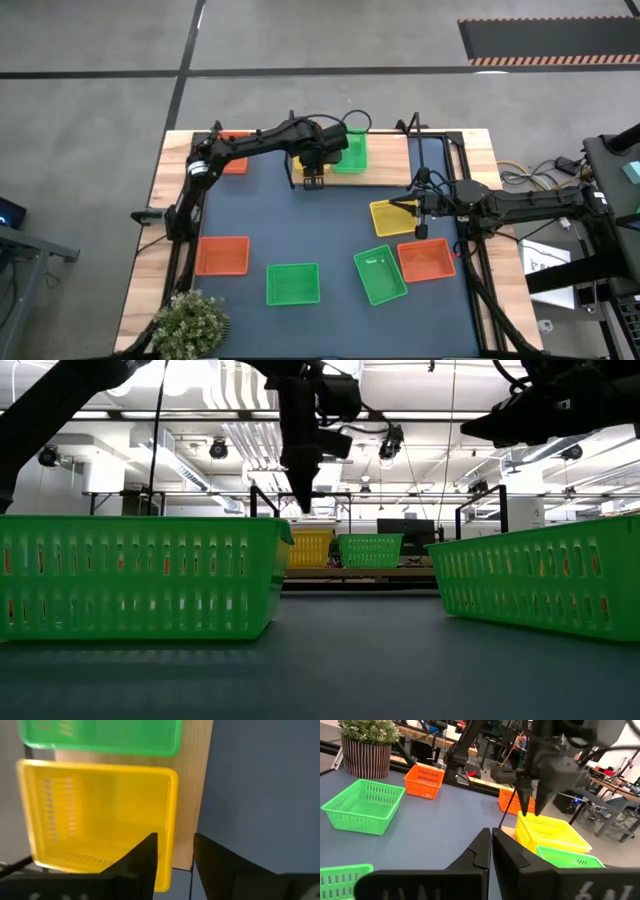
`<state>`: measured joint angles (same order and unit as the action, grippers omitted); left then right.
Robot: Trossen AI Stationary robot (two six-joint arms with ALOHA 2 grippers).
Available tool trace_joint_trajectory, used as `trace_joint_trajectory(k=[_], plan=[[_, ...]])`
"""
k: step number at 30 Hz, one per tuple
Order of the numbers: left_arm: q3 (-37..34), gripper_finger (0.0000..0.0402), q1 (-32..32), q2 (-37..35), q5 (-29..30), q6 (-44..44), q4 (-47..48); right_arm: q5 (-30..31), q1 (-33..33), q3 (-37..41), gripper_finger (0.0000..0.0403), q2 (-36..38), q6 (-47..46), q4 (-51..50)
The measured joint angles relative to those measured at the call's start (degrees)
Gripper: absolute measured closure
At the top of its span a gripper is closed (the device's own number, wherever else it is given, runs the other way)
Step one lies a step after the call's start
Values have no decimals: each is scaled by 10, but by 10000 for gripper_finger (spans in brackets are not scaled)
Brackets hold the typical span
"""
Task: Stack baskets on shelf by color
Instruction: Put the bottom right orange bin on the shelf
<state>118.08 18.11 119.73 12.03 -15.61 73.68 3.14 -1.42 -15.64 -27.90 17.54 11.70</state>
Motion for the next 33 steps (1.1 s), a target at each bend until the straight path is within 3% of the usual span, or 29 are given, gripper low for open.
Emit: trace_joint_trajectory(k=[5,11,16,24,29,33], plan=[[-3,296,3,-1,1,-22,-65,0,0,0,394,0,-2,-4],[-4,338,-7,-5,5,-33,-117,0,0,0,394,0,-3,-5],[-4,393,-71,-45,4,-60,-151,0,0,0,394,0,-8,-9],[-9,399,-180,-85,2,-86,-212,-1,0,0,394,0,-36,-12],[-66,401,-222,-105,-33,-92,-257,-6,0,0,394,0,-51,-12],[-162,401,-241,-142,-45,-92,-337,-22,0,0,394,0,-58,-15]])
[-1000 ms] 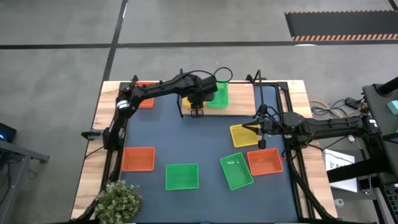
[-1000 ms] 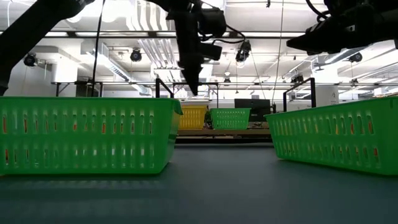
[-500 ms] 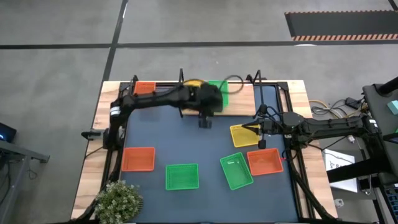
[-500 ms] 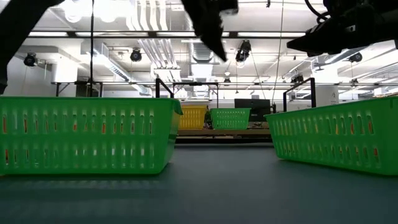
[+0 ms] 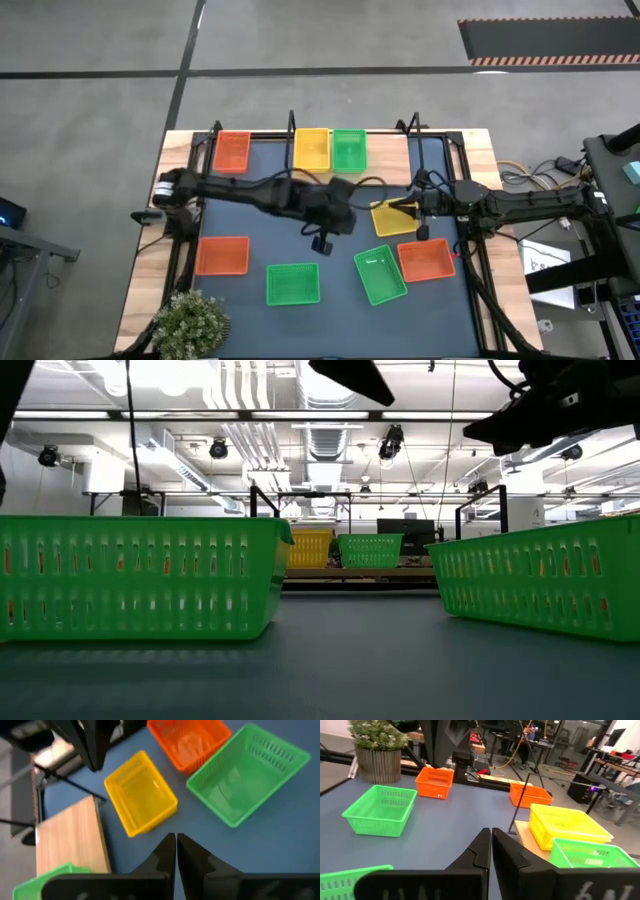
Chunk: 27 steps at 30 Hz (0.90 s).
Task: Stack baskets on shelf by color
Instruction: Put the bottom right orange bin on the shelf
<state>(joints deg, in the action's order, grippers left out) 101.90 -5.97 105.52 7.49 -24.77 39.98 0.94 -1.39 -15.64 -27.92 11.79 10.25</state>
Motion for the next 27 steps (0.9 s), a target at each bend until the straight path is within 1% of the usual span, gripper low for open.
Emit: trace_joint_trajectory(k=[6,12,17,19,22,24,27], plan=[[-177,401,-12,-85,-4,2,-174,-10,14,0,394,-10,-7,4],[-350,402,-12,-196,-3,-19,-404,-10,40,-1,394,-38,-7,45],[-453,402,-12,-271,-2,-27,-534,-9,69,-43,394,-85,-16,47],[-482,402,-12,-299,-1,-26,-554,-9,84,-71,394,-107,-25,17],[-513,402,-12,-334,1,-27,-565,-9,111,-126,394,-141,-62,-68],[-526,402,-12,-353,1,-27,-578,-9,128,-167,394,-163,-114,-127],[-536,402,-12,-374,1,-27,-577,-9,155,-230,394,-200,-226,-217]])
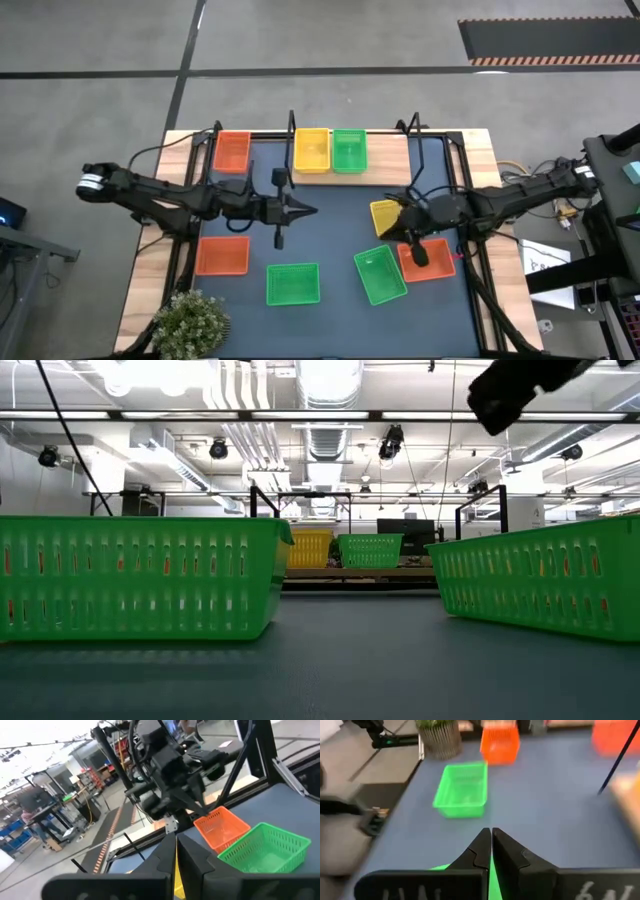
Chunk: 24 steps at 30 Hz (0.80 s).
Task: Stack baskets on shelf by color
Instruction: Put the bottom right orange bin on the shelf
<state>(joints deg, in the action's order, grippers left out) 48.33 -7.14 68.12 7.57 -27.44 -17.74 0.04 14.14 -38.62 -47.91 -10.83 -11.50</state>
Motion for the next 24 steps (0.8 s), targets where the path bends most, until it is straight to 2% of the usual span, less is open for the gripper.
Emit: trace_joint_trajectory(k=[8,11,18,24], plan=[[4,402,0,-16,8,-26,-3,0,70,-140,394,-130,-384,-253],[4,402,0,-16,16,-35,-10,0,97,-178,394,-182,-496,-339],[4,401,0,-18,70,-65,-14,-1,151,-233,394,-270,-675,-491],[0,402,0,-19,107,-66,-7,-1,167,-251,394,-291,-751,-499]])
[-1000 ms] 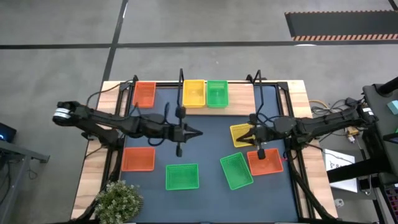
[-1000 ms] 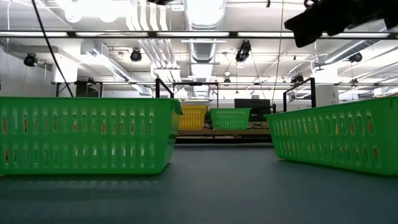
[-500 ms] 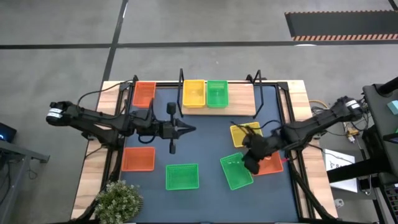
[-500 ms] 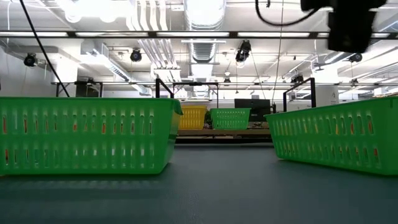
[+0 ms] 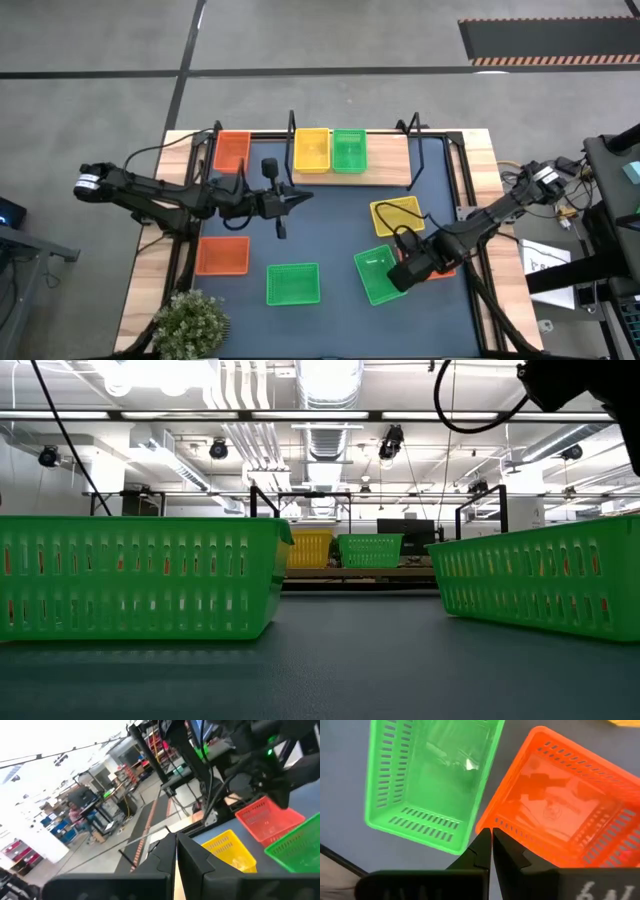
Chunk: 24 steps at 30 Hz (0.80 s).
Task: Stack baskets on shelf by color
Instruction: Put the bottom right orange bin on the shelf
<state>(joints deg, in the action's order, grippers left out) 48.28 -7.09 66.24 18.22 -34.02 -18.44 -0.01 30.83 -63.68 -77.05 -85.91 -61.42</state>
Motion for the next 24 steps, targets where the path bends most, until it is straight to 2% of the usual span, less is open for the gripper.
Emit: trace_joint_trajectory(k=[4,9,12,17,24], plan=[[-11,402,0,0,8,-16,7,2,-1,-7,394,-3,-27,-1],[-24,402,0,-20,63,-38,9,0,-5,-4,383,-3,-59,-1],[-37,401,0,-37,83,-38,16,-1,-6,0,358,-3,-89,-1],[-63,402,0,-70,84,-38,17,-14,-23,1,300,-3,-121,-1],[-81,402,0,-106,84,-37,13,-15,-67,2,247,-4,-90,1]])
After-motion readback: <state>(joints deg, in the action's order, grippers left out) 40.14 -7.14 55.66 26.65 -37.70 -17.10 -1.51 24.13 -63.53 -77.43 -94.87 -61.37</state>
